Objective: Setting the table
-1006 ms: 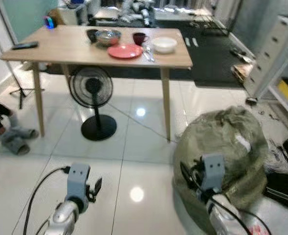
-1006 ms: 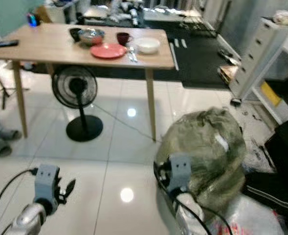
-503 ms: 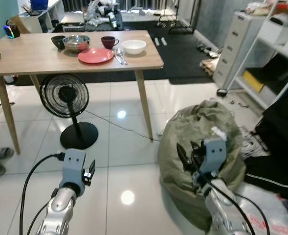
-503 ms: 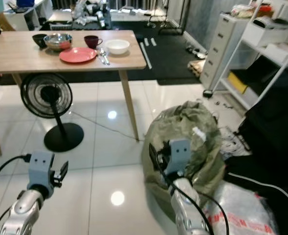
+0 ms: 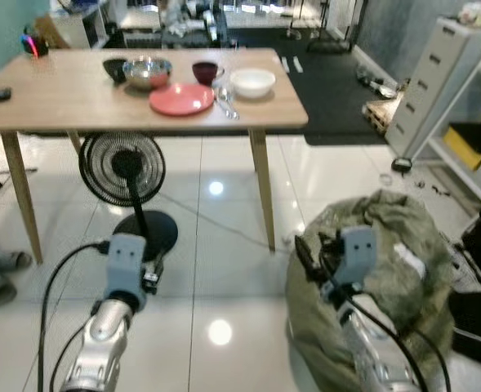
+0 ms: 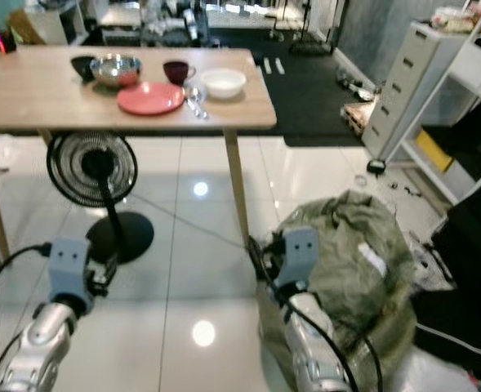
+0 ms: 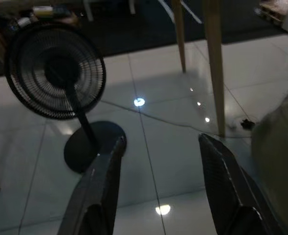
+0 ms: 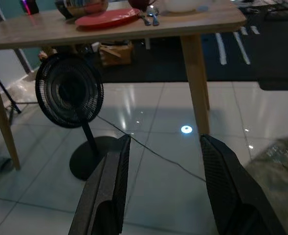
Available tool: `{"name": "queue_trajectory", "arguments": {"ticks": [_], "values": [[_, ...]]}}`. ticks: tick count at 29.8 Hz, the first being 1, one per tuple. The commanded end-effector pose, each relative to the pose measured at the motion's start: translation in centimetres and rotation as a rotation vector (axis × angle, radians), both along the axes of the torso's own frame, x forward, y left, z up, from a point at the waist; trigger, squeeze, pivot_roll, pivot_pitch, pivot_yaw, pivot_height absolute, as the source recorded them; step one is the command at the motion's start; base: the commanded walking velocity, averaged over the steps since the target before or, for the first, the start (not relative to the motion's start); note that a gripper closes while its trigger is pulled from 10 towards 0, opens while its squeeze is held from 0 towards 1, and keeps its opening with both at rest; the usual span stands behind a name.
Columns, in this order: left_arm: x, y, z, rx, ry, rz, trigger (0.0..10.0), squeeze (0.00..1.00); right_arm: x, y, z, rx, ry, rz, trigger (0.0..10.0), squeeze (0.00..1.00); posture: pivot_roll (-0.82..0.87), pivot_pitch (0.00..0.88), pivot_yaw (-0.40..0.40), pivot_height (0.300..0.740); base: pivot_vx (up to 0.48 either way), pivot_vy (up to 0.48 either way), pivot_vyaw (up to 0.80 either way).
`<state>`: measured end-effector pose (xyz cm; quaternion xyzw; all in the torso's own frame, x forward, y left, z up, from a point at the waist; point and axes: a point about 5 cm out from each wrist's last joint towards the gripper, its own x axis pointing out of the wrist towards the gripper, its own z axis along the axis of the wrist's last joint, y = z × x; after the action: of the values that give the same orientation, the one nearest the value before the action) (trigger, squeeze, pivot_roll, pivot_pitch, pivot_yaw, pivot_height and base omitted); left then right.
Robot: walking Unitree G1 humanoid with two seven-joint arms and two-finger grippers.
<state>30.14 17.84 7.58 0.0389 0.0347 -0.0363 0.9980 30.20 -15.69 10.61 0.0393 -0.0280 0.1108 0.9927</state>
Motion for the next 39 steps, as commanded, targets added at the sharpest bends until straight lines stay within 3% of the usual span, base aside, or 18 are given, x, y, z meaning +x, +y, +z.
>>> {"name": "queue_trajectory", "arguments": {"ticks": [1, 9, 20, 39], "values": [[-0.1, 0.2, 0.0, 0.009, 0.010, 0.002, 10.0, 0.00, 0.0, 0.2, 0.2, 0.015, -0.001, 0.018, 10.0, 0.00, -0.05, 0.000, 0.079, 0.740, 0.480, 0.000, 0.00], [-0.2, 0.1, 0.0, 0.012, 0.010, 0.002, 10.0, 0.00, -0.1, 0.9, 0.3, 0.007, -0.007, 0.054, 10.0, 0.00, -0.04, 0.000, 0.079, 0.740, 0.442, 0.000, 0.00], [-0.2, 0.1, 0.1, 0.005, 0.015, 0.003, 10.0, 0.00, 0.1, 1.2, 0.4, -0.015, -0.004, 0.062, 10.0, 0.00, -0.04, 0.000, 0.078, 0.740, 0.425, 0.000, 0.76], [0.0, 0.0, 0.3, -0.011, 0.016, 0.006, 10.0, 0.00, 0.4, 0.6, 0.7, 0.002, -0.005, 0.033, 10.0, 0.00, -0.04, 0.000, 0.081, 0.740, 0.453, 0.000, 0.00]]}}
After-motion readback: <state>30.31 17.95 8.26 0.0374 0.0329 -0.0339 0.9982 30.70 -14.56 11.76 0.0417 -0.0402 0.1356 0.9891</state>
